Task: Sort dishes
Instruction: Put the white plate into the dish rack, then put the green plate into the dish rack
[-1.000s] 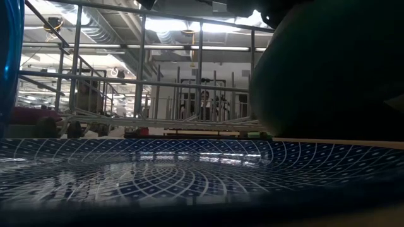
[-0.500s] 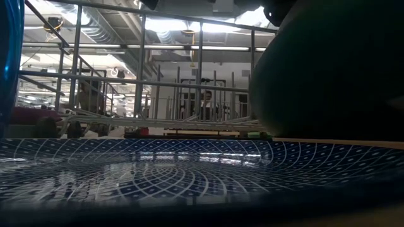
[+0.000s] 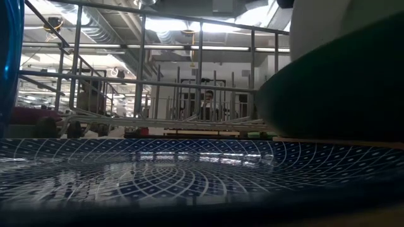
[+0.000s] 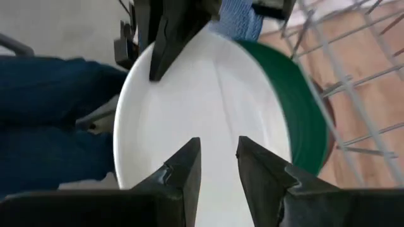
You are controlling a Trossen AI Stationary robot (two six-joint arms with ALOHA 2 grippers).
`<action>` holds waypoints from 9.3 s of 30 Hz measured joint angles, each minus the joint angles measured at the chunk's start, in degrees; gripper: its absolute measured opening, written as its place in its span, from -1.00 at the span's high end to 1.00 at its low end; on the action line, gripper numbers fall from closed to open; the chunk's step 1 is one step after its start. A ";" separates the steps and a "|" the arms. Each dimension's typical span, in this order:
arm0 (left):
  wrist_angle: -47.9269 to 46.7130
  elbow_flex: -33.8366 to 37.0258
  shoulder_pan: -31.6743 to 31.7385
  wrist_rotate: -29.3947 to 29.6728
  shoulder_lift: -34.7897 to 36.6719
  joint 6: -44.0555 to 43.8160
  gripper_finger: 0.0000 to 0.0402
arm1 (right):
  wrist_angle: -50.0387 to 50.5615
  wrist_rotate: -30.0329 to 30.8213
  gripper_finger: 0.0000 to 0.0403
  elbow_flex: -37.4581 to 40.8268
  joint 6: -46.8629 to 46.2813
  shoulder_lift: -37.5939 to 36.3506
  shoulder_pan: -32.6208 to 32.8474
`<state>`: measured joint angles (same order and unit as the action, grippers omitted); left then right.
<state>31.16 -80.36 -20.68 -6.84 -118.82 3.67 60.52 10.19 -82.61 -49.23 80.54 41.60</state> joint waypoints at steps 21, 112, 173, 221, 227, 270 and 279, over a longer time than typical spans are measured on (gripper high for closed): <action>28.89 -0.05 4.77 -2.22 0.36 -26.35 1.00 | 5.61 12.45 0.46 -0.01 3.15 -13.59 0.00; 25.98 -0.11 31.14 70.73 5.37 -42.28 0.99 | 11.57 48.79 0.46 -0.04 16.28 -28.15 0.00; -2.28 -0.09 25.75 78.41 5.60 -31.65 0.16 | 11.77 46.08 0.46 -0.04 15.00 -28.15 -0.01; -30.59 -0.09 -3.35 6.99 10.74 11.02 0.38 | -3.80 13.56 0.46 8.98 -0.47 -9.10 0.00; -32.68 -0.09 -5.24 6.83 10.72 15.16 0.38 | -11.14 -1.13 0.46 8.98 -0.44 -0.57 0.00; -32.68 -0.09 -5.80 7.05 10.68 13.40 0.38 | -29.03 -11.47 0.46 8.98 -3.04 21.94 8.04; -32.70 -0.09 -5.80 7.07 10.68 12.93 0.38 | -29.06 -12.18 0.46 8.98 -3.02 24.04 8.04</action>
<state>-1.54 -80.44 -26.48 0.23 -108.14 16.60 31.46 -1.99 -73.63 -52.25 104.57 49.65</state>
